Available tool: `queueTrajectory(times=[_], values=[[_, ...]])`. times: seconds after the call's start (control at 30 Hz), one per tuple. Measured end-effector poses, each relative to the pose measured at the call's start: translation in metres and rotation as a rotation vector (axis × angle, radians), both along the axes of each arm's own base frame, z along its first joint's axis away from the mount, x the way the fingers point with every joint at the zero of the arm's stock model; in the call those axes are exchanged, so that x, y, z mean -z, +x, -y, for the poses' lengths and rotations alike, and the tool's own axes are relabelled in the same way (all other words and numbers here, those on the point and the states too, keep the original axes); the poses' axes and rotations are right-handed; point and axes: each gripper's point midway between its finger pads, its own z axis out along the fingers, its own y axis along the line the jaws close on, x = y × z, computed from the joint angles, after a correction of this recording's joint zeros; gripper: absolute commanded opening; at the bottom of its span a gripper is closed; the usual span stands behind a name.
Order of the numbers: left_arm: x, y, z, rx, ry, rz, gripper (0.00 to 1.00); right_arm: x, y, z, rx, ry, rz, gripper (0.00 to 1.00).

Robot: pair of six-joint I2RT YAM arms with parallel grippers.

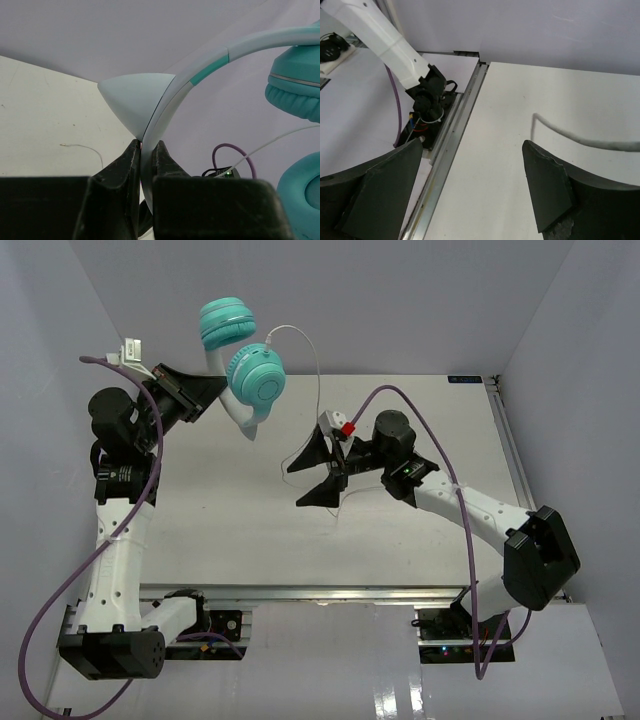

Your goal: Wrap the headphones

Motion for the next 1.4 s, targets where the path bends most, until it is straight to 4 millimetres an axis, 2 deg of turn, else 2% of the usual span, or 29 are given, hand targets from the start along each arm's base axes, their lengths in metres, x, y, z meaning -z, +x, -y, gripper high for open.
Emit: queueTrajectory(times=[0.1, 0.17, 0.23, 0.43, 0.57, 0.77, 0.87, 1.0, 1.1, 1.27, 1.4], values=[[0.003, 0.002, -0.001, -0.006, 0.003, -0.012, 0.0, 0.01, 0.009, -0.004, 0.023, -0.036, 0.015, 0.94], [0.004, 0.002, -0.001, -0.006, 0.003, -0.014, 0.0, 0.014, 0.022, -0.012, 0.054, -0.049, 0.019, 0.95], [0.004, 0.002, -0.001, -0.006, 0.003, -0.014, 0.0, 0.017, 0.037, -0.021, 0.094, -0.056, 0.014, 0.95], [0.004, 0.002, -0.001, -0.004, -0.002, -0.018, 0.0, 0.031, 0.059, -0.048, 0.113, -0.05, -0.069, 0.91], [0.003, 0.001, 0.0, -0.003, -0.011, -0.019, 0.0, 0.041, 0.054, -0.064, 0.085, -0.04, -0.149, 0.89], [-0.002, -0.001, 0.001, 0.005, -0.034, -0.013, 0.0, 0.028, 0.042, -0.075, 0.055, 0.014, -0.162, 0.87], [-0.005, -0.003, 0.001, 0.009, -0.04, -0.006, 0.0, 0.026, 0.042, -0.076, 0.054, 0.025, -0.167, 0.83], [-0.007, -0.006, 0.002, 0.012, -0.042, -0.002, 0.0, 0.029, 0.043, -0.076, 0.047, 0.024, -0.171, 0.8], [-0.006, -0.005, 0.001, 0.005, -0.035, -0.004, 0.0, 0.033, 0.033, -0.07, 0.013, 0.016, -0.159, 0.81], [-0.002, -0.002, -0.002, -0.02, -0.021, -0.008, 0.0, 0.042, 0.001, -0.039, -0.058, -0.012, -0.139, 0.82], [-0.001, 0.001, -0.006, -0.048, -0.013, -0.005, 0.0, 0.026, -0.008, -0.019, -0.084, 0.005, -0.075, 0.82]])
